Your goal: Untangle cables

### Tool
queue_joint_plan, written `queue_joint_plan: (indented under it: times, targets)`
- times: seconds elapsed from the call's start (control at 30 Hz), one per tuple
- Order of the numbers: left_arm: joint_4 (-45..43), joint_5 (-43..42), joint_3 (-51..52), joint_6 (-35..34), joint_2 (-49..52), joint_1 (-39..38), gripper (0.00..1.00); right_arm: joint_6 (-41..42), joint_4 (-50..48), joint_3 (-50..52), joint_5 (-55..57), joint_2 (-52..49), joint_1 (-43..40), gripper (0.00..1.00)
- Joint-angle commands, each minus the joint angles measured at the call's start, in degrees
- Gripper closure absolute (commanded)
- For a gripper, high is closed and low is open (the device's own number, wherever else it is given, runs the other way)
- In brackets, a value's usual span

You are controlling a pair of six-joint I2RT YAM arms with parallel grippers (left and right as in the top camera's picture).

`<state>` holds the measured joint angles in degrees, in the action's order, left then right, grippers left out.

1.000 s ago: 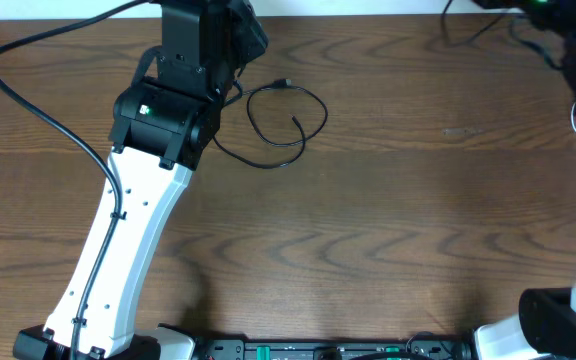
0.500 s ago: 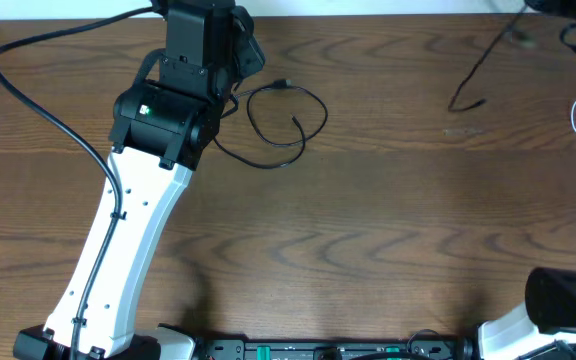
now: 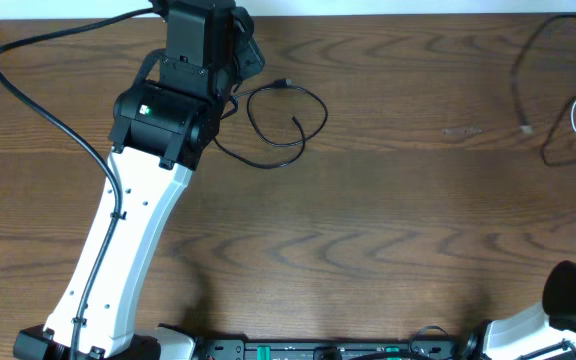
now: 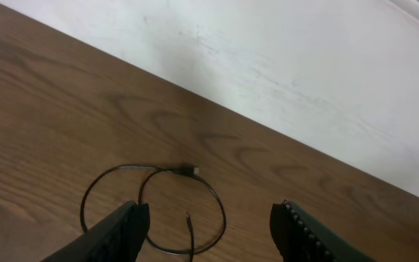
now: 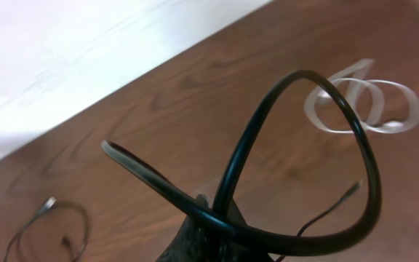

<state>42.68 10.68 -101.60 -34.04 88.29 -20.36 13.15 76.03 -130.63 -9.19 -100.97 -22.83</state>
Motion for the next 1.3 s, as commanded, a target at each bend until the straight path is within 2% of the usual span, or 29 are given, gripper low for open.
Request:
queue_joint_plan:
  times: [0.0,0.23,0.53,0.83,1.0,1.03,1.1,1.17,1.2,1.27]
  targets:
    - [0.2,0.7,-0.2,1.0,-0.7,0.1,0.41,-0.6,-0.2,-0.2,0.7,0.9,-4.9,0.99]
    - [0.2,0.7,-0.2,1.0,-0.7,0.1,0.41,0.1,-0.6,-0.2,0.7,-2.7,-15.3,0.99]
    - [0.3,0.7,-0.2,1.0,-0.7,0.1,0.41,3.2,-3.2,-0.2,1.6,-12.1,-25.9,0.99]
    - [0.3,0.3,-0.2,0.8,-0.4,0.1,0.41,4.2,-9.1,-0.2,1.9,-21.3,-31.4,0.99]
    - [0.4,0.3,-0.2,0.8,0.0,0.1,0.41,4.2,-9.2,-0.2,8.1,-24.8,-32.6,0.98]
    - [0.4,0.3,-0.2,0.8,0.1,0.0,0.41,4.2,-9.2,-0.2,8.4,-25.5,-32.8,0.86]
    - [0.3,0.3,-0.2,0.8,0.3,0.0,0.41,4.2,-9.0,-0.2,7.9,-26.1,-32.9,0.40]
    - [0.3,0.3,-0.2,0.8,0.4,0.0,0.41,4.2,-9.0,-0.2,6.1,-26.1,-33.0,0.06]
    - [0.3,0.3,-0.2,0.8,0.5,0.0,0.41,4.2,-9.0,-0.2,5.2,-26.1,-33.0,0.01]
    - [0.3,0.3,-0.2,0.8,0.5,0.0,0.41,4.2,-8.4,-0.3,2.6,-25.9,-33.0,0.01]
